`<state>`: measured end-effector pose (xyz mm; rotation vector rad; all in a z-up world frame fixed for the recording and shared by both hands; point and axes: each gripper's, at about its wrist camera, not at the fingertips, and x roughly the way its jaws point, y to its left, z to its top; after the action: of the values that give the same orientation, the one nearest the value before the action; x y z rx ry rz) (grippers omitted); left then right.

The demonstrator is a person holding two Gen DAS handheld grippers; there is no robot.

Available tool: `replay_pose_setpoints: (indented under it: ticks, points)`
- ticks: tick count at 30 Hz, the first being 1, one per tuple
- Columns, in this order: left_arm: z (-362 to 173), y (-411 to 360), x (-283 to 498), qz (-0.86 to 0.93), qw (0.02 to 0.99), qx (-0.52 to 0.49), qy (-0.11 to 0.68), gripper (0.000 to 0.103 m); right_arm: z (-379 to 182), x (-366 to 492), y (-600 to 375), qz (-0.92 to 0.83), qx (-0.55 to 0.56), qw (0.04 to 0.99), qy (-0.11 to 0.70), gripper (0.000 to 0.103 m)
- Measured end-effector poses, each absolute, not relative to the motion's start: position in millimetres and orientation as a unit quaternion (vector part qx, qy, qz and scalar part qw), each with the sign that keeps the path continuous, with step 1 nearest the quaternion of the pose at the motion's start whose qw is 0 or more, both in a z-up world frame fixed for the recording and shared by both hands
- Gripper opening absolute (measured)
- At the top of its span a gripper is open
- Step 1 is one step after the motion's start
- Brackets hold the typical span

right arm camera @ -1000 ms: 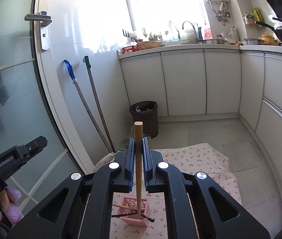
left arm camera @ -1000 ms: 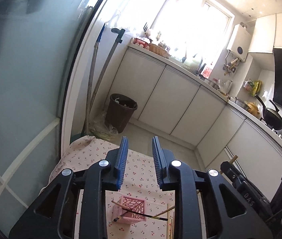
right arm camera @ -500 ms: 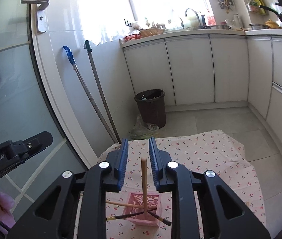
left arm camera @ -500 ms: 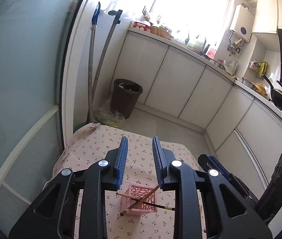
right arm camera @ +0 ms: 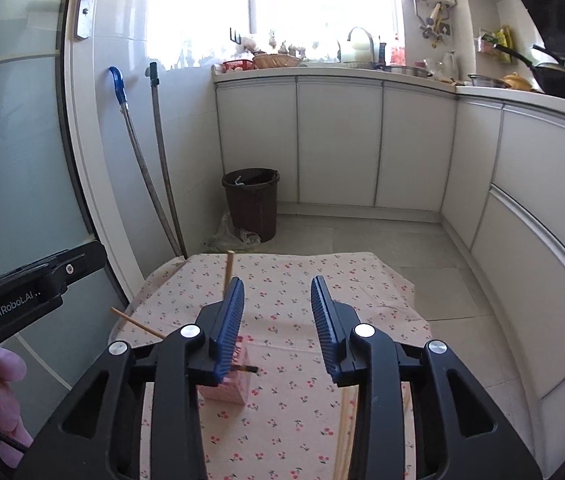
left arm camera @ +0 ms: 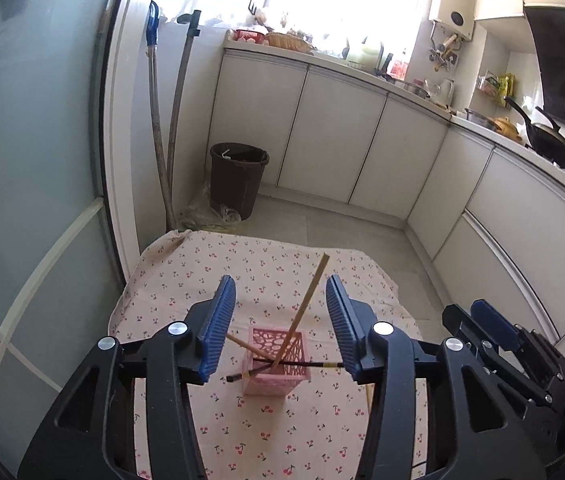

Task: Organize utensils
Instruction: 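Open the left tool then the right tool, dropping chopsticks into the holder, then move the left tool to the loose chopsticks and grasp one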

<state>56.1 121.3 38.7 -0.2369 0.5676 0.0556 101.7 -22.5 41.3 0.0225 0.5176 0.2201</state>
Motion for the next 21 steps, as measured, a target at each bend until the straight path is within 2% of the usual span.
replay_pose_setpoints:
  ticks: [1, 3, 6, 9, 12, 16, 21]
  points:
    - [31.4, 115.1, 55.5, 0.024, 0.951, -0.107, 0.289, 0.054, 37.6, 96.1, -28.7, 0.099, 0.012, 0.962, 0.256, 0.051]
    - [18.8, 105.9, 55.6, 0.018, 0.947, -0.092, 0.308, 0.058, 29.8, 84.8, -43.0, 0.071, 0.015, 0.964, 0.255, 0.071]
    - [-3.8, 91.1, 54.8, 0.009, 0.939, -0.072, 0.338, 0.063, 16.7, 70.2, -67.3, 0.031, 0.015, 0.965, 0.26, 0.084]
    - [-24.2, 79.0, 54.5, -0.008, 0.929, -0.066, 0.365, 0.073, 6.9, 53.9, -99.0, -0.001, 0.021, 0.963, 0.269, 0.089]
    - [-42.6, 67.1, 55.7, -0.024, 0.918, -0.059, 0.392, 0.077, 0.9, 34.3, -136.1, -0.018, 0.038, 0.959, 0.279, 0.092]
    - [-70.8, 42.7, 57.5, -0.043, 0.9, -0.036, 0.432, 0.079, 5.2, 11.9, -178.8, -0.028, 0.045, 0.953, 0.3, 0.093]
    - [-105.0, 4.5, 64.2, -0.068, 0.876, -0.006, 0.478, 0.081, 37.3, -20.3, -209.4, -0.07, -0.014, 0.962, 0.263, 0.093]
